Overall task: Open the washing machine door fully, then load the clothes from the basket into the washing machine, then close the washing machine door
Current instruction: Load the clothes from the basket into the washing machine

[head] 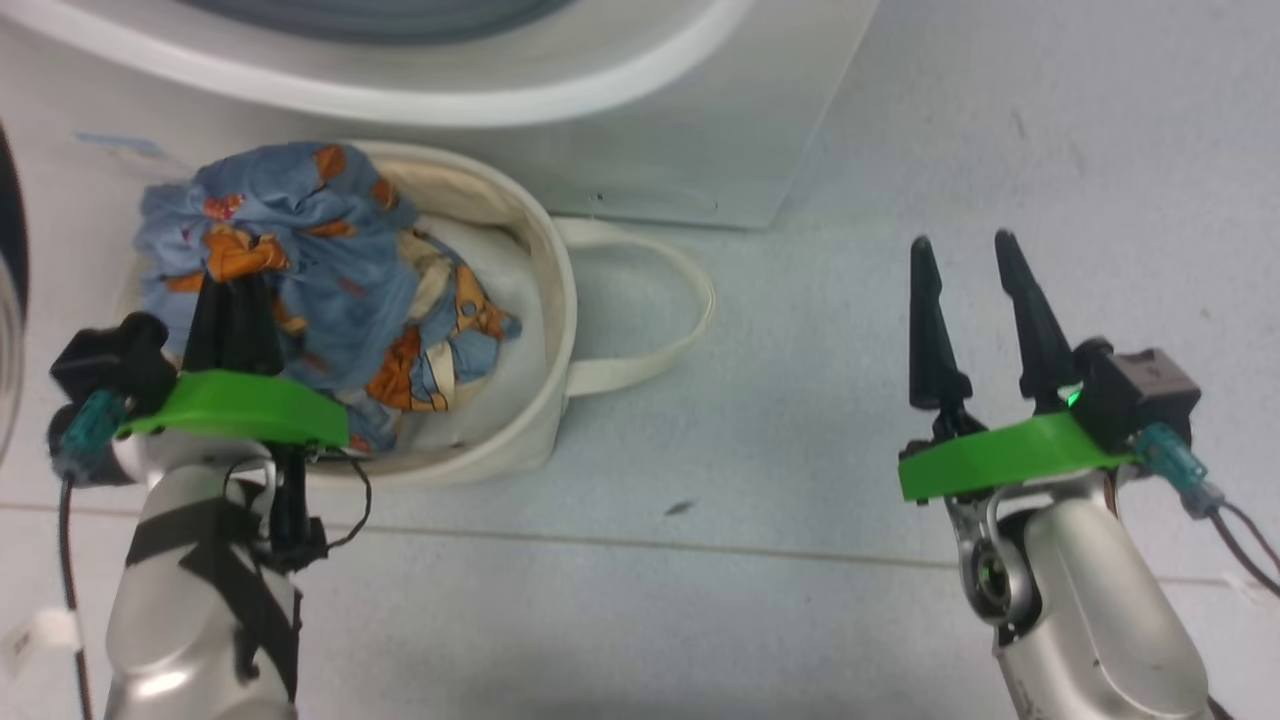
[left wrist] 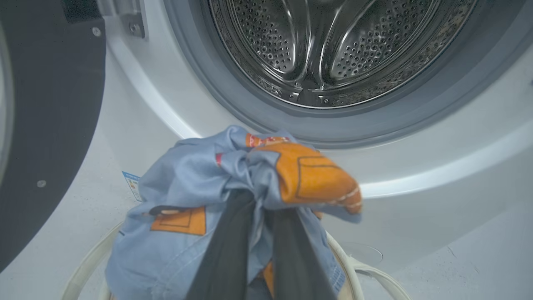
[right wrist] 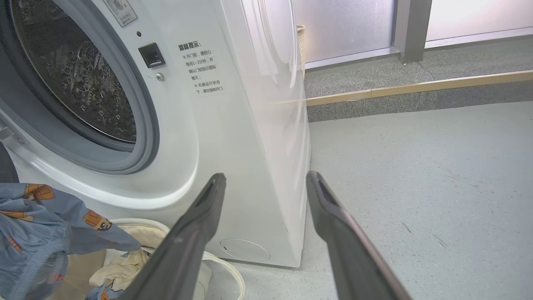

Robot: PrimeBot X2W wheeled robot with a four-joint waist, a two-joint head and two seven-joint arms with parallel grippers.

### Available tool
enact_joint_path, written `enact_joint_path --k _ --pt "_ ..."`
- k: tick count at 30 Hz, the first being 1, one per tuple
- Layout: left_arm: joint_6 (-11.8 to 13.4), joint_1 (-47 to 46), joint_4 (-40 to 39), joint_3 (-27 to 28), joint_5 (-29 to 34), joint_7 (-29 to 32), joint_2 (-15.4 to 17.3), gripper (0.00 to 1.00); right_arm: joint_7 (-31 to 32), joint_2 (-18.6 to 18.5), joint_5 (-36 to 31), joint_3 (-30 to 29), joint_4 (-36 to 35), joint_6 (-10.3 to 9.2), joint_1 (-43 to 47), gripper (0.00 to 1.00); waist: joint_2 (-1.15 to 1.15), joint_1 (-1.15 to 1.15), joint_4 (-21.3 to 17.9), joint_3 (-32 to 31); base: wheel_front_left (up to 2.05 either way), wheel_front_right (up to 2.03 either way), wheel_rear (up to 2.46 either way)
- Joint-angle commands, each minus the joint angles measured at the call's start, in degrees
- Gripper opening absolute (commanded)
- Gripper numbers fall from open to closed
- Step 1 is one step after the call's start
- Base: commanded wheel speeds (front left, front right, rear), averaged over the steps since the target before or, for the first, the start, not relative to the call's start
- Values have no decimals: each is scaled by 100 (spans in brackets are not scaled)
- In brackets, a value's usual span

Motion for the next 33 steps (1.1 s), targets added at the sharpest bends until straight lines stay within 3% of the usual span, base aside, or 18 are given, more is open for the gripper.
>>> enact_joint_path --k 1,8,20,33 --pt "-84 158 -493 219 131 -68 109 0 -70 35 35 117 -128 1 183 100 0 2 45 -309 0 0 0" --pt "-387 891 -1556 340 87 -68 44 0 -70 35 164 48 -85 1 430 100 0 2 -6 -834 0 0 0" --pt "-439 1919 -2930 116 -493 -68 40 0 -70 35 368 -79 -57 1 815 100 0 2 -170 -1460 0 0 0" --pt "-375 2050 -3052 85 -805 -69 39 0 -70 35 404 -161 -84 1 858 100 0 2 -251 -1426 0 0 0"
